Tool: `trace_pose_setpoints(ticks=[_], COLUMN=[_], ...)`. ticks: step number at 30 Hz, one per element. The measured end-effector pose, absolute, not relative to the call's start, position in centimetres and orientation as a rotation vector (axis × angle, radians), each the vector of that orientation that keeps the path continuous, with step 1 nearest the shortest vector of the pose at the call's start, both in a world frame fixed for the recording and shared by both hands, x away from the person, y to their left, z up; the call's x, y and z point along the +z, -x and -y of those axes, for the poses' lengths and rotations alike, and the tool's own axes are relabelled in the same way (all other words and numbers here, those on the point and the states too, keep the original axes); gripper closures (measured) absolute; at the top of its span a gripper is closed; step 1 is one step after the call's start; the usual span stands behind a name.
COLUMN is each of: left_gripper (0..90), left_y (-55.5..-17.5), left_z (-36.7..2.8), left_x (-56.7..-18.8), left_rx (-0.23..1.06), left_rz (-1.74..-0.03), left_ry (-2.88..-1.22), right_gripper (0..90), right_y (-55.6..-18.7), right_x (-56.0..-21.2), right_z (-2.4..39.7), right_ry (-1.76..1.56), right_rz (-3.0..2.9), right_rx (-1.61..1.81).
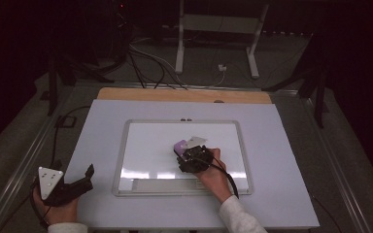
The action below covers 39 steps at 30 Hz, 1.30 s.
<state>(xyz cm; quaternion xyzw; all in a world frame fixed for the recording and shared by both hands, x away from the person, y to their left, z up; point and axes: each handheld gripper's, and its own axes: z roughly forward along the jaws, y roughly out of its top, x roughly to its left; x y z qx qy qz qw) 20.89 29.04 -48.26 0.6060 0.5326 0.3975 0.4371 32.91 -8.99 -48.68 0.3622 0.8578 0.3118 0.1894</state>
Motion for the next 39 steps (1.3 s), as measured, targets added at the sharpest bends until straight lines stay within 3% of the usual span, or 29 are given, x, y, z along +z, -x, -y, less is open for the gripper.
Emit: trace_pose_setpoints(ticks=[6, 11, 13, 15, 39], left_gripper=[1.0, 1.0, 1.0, 1.0, 1.0], left_y=[-20.9, -20.9, -20.9, -20.9, -20.9], left_z=[-29.0, -29.1, -29.1, -29.1, -29.0], left_x=[-48.3, -48.3, -48.3, -48.3, -48.3], left_rx=[0.989, 0.99, 0.99, 0.988, 0.989], left_rz=[-1.325, -1.325, -1.326, -1.328, -1.327], left_ry=[-1.509, -1.509, -1.508, -1.509, -1.513], right_gripper=[39.0, 51.2, 60.0, 61.8, 62.7], right_y=[-33.8, -34.5, -34.6, -34.6, -35.1], right_x=[-48.8, -49.0, -49.2, -49.1, -46.4], right_z=[10.0, 10.5, 10.7, 10.8, 12.1], right_ry=[-1.073, -1.124, -1.143, -1.149, -1.238], right_rz=[-2.386, -2.365, -2.354, -2.351, -2.231], right_rx=[0.853, 0.811, 0.808, 0.821, 1.018])
